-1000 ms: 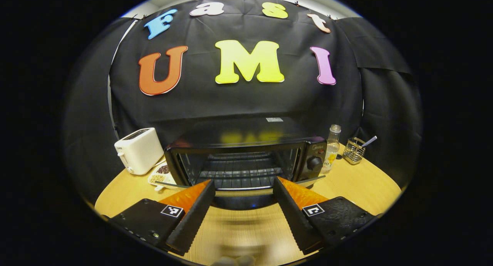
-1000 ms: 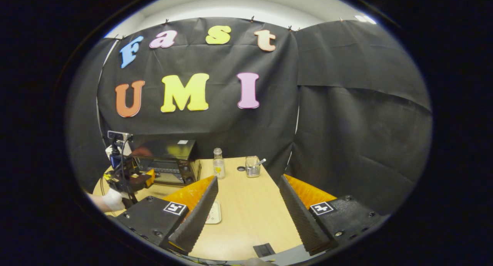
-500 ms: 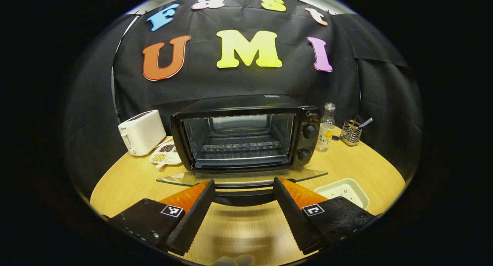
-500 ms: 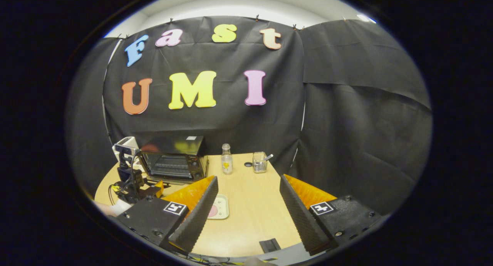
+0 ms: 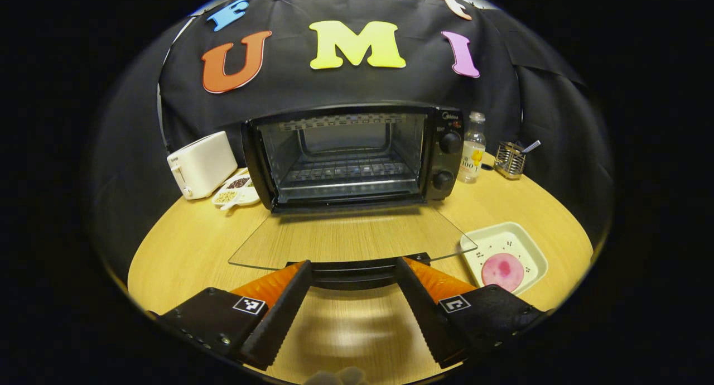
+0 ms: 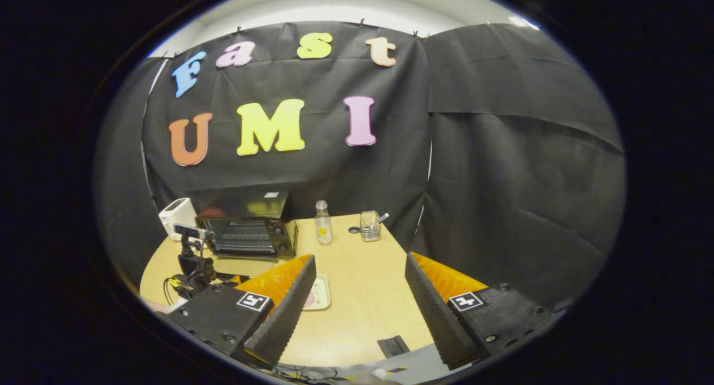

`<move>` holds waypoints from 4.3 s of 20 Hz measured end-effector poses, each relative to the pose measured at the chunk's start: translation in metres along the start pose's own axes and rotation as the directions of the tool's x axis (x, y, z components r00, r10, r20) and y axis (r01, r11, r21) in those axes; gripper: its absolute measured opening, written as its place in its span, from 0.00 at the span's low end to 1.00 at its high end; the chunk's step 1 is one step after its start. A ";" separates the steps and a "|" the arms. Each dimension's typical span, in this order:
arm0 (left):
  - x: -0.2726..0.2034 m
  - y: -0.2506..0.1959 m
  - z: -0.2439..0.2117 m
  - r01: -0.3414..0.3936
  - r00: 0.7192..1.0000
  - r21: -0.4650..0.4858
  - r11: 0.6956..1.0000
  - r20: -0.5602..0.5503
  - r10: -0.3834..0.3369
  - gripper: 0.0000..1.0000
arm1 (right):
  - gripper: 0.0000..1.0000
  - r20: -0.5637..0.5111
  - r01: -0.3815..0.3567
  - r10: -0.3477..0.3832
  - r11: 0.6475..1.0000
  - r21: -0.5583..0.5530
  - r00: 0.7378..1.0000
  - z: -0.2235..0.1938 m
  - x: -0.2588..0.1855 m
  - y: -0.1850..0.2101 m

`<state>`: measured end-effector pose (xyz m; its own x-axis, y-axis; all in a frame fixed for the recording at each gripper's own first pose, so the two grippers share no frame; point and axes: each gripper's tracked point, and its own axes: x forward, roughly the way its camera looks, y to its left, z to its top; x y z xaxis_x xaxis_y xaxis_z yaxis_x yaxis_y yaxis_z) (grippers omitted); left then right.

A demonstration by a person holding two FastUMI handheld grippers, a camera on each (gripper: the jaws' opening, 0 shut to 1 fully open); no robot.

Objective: Open the electric oven with the left hand, put the food in, and close the electric oven.

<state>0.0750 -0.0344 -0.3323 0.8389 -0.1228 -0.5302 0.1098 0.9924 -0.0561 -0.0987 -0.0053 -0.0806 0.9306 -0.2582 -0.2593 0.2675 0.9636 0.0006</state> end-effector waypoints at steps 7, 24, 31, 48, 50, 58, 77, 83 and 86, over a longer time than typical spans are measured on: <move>0.010 0.000 -0.018 0.006 0.997 0.003 1.000 -0.074 -0.006 0.96 | 1.00 -0.033 -0.018 0.018 1.000 -0.005 0.999 -0.009 0.012 0.010; -0.109 0.057 0.085 -0.093 0.978 -0.068 0.993 0.182 0.105 0.97 | 1.00 -0.176 -0.222 0.222 0.975 0.022 0.959 -0.061 0.163 0.005; -0.195 0.034 0.149 -0.132 0.942 -0.090 0.987 0.297 0.154 0.97 | 0.98 -0.372 -0.381 0.392 0.918 0.107 0.841 -0.136 0.261 0.035; -0.264 0.006 0.170 -0.261 0.902 -0.196 0.945 0.300 0.312 0.97 | 0.36 -0.686 -0.393 0.540 0.838 0.379 0.488 -0.246 0.342 0.106; -0.261 0.005 0.169 -0.265 0.901 -0.209 0.942 0.294 0.318 0.97 | 0.24 -0.722 -0.382 0.514 0.851 0.361 0.464 -0.247 0.343 0.103; -0.243 0.005 0.173 -0.262 0.903 -0.236 0.936 0.282 0.324 0.97 | 0.04 -0.725 -0.361 0.630 0.768 0.529 0.276 -0.246 0.345 0.096; -0.254 0.033 0.162 -0.199 0.928 -0.180 0.963 0.280 0.244 0.97 | 0.04 -0.456 -0.274 0.705 0.662 0.697 0.544 -0.176 0.290 0.114; -0.300 0.076 0.125 -0.143 0.939 -0.147 0.979 0.294 0.181 0.97 | 0.04 -0.413 -0.204 0.639 0.669 0.715 0.649 -0.171 0.225 0.174; -0.326 0.104 0.104 -0.128 0.944 -0.121 0.984 0.289 0.158 0.96 | 0.04 -0.398 -0.093 0.587 0.632 0.769 0.705 -0.184 0.202 0.207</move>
<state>-0.1320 0.1079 -0.0773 0.9634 0.0381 -0.2654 -0.0641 0.9939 -0.0900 0.0993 0.1550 -0.3102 0.7137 0.4120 -0.5665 0.2746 0.5796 0.7673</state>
